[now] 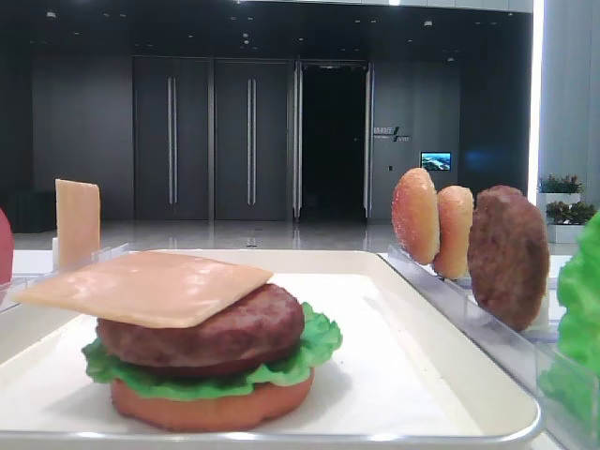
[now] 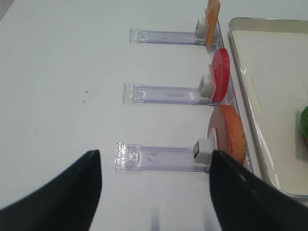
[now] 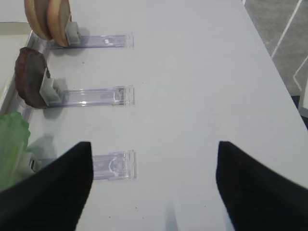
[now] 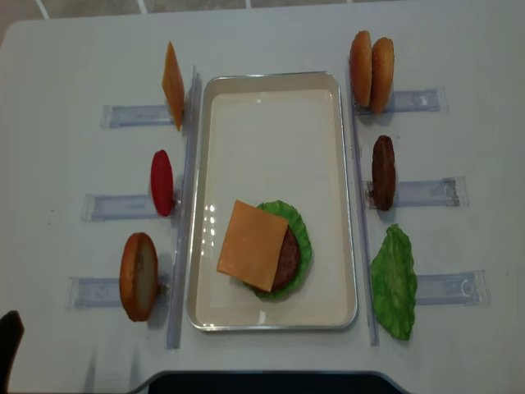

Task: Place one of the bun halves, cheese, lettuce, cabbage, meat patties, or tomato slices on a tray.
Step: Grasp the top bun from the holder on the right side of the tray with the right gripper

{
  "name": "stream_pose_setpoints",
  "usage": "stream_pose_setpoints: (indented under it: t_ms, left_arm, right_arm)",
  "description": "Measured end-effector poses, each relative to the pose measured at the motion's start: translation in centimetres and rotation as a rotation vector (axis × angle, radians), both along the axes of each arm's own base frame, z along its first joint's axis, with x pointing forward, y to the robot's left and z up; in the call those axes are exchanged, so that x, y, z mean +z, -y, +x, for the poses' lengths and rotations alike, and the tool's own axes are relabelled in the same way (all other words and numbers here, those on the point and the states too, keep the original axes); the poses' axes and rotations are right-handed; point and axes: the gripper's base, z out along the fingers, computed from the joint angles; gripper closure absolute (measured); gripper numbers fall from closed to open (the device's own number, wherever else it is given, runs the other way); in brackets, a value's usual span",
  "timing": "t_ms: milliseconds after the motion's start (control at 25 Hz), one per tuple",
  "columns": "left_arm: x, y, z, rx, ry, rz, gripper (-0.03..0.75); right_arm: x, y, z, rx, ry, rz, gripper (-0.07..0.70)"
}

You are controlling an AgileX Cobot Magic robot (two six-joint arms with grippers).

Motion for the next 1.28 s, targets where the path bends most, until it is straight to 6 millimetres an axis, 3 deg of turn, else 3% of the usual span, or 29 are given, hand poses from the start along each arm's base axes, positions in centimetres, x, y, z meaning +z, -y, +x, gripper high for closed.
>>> stream_pose_setpoints:
  t_ms: [600,840,1080,1280]
  left_arm:
    - [0.0,0.0,0.0,0.000,0.000,0.001,0.181]
    - [0.0,0.0,0.0,0.000,0.000,0.001,0.181]
    - [0.0,0.0,0.0,0.000,0.000,0.001,0.181]
    - [0.0,0.0,0.0,0.000,0.000,0.001,0.181]
  right_arm:
    - [0.0,-0.1,0.3,0.016,-0.023,-0.008,0.097]
    - [-0.1,-0.3,4.5,0.050,-0.301,0.038,0.097]
    - [-0.2,-0.8,9.8,0.104,-0.571,0.105,0.097]
    - [0.0,-0.6,14.8,0.116,-0.691,0.102,0.097]
